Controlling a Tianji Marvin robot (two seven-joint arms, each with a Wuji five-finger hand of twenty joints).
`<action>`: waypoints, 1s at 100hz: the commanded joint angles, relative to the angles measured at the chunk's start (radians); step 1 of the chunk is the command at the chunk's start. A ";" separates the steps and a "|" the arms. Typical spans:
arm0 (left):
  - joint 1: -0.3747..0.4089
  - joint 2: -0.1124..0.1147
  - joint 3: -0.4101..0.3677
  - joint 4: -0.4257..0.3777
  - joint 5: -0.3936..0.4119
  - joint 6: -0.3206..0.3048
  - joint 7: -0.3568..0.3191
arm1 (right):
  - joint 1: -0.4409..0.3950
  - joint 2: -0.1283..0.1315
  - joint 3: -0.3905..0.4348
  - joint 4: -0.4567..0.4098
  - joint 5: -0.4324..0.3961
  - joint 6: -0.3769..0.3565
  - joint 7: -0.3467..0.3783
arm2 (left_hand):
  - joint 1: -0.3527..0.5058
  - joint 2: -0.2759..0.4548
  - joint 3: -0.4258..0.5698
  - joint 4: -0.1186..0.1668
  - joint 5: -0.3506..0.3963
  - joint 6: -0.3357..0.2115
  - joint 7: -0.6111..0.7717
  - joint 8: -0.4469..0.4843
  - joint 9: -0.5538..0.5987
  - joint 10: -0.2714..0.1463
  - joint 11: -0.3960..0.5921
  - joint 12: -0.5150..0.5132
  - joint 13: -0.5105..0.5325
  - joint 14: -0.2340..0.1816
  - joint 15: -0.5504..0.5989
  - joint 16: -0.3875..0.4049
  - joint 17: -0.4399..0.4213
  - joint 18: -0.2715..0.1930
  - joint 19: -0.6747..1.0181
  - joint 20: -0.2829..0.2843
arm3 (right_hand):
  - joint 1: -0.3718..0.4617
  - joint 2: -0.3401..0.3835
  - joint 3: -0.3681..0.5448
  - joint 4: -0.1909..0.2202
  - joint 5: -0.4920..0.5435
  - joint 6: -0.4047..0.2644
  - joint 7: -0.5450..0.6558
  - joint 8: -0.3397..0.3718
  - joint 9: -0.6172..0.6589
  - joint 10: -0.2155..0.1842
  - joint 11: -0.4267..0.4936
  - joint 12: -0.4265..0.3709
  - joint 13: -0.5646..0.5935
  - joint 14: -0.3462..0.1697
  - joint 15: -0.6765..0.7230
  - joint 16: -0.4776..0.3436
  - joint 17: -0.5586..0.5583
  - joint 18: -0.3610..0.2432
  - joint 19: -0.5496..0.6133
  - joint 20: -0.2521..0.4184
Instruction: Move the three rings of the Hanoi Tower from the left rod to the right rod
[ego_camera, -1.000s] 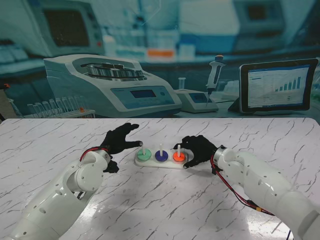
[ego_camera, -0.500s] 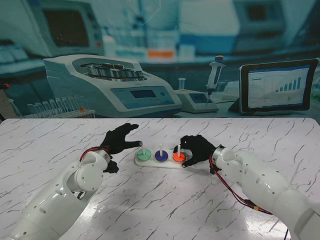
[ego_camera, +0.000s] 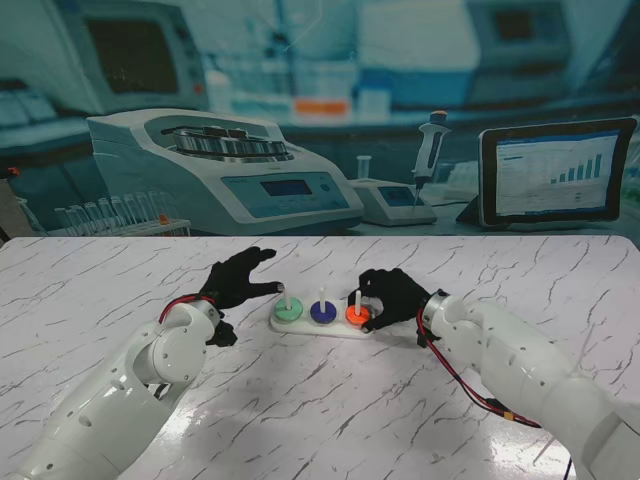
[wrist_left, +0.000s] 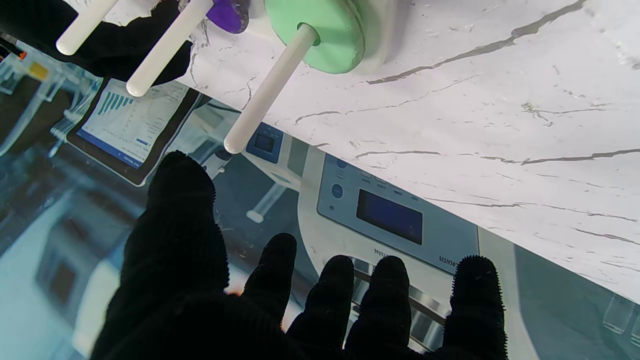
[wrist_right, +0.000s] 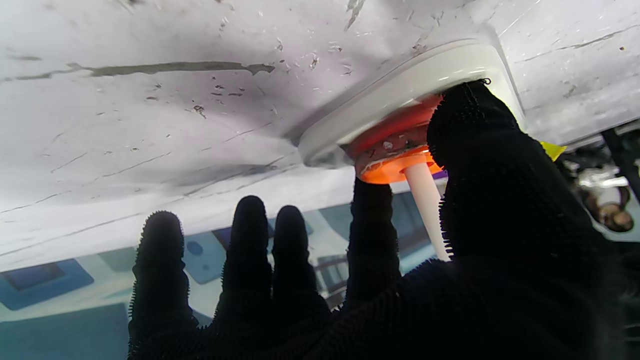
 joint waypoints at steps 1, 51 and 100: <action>0.004 -0.006 0.000 0.003 -0.004 -0.020 -0.007 | -0.004 -0.009 -0.007 0.003 0.002 -0.006 0.001 | 0.009 0.042 -0.006 -0.033 0.008 -0.027 -0.001 0.010 0.006 -0.017 -0.011 0.010 0.001 -0.011 -0.007 0.012 -0.011 0.026 -0.020 0.020 | 0.058 0.037 0.033 -0.001 0.069 -0.071 0.146 0.043 -0.038 -0.011 0.021 -0.004 -0.007 -0.025 0.023 -0.013 -0.013 -0.189 0.020 -0.011; 0.005 -0.005 -0.002 0.005 -0.008 -0.025 -0.013 | 0.002 -0.009 -0.002 0.007 0.003 -0.025 0.001 | -0.001 0.040 -0.007 -0.034 0.007 -0.028 -0.001 0.012 0.005 -0.018 -0.013 0.009 -0.003 -0.012 -0.011 0.010 -0.015 0.027 -0.026 0.018 | 0.113 0.041 0.008 0.009 0.104 -0.025 0.250 -0.104 -0.033 -0.022 0.105 -0.042 0.030 -0.023 0.022 -0.022 0.001 -0.185 0.052 -0.032; 0.005 -0.003 -0.004 0.004 -0.009 -0.030 -0.021 | 0.000 -0.004 0.019 -0.006 -0.012 -0.035 -0.013 | -0.006 0.038 -0.007 -0.034 0.008 -0.030 -0.002 0.012 0.005 -0.019 -0.014 0.009 -0.004 -0.011 -0.012 0.009 -0.016 0.026 -0.030 0.017 | 0.156 0.045 0.006 0.004 0.084 -0.044 0.398 -0.207 -0.002 -0.048 0.133 -0.054 0.067 -0.039 0.029 -0.024 0.016 -0.193 0.083 -0.040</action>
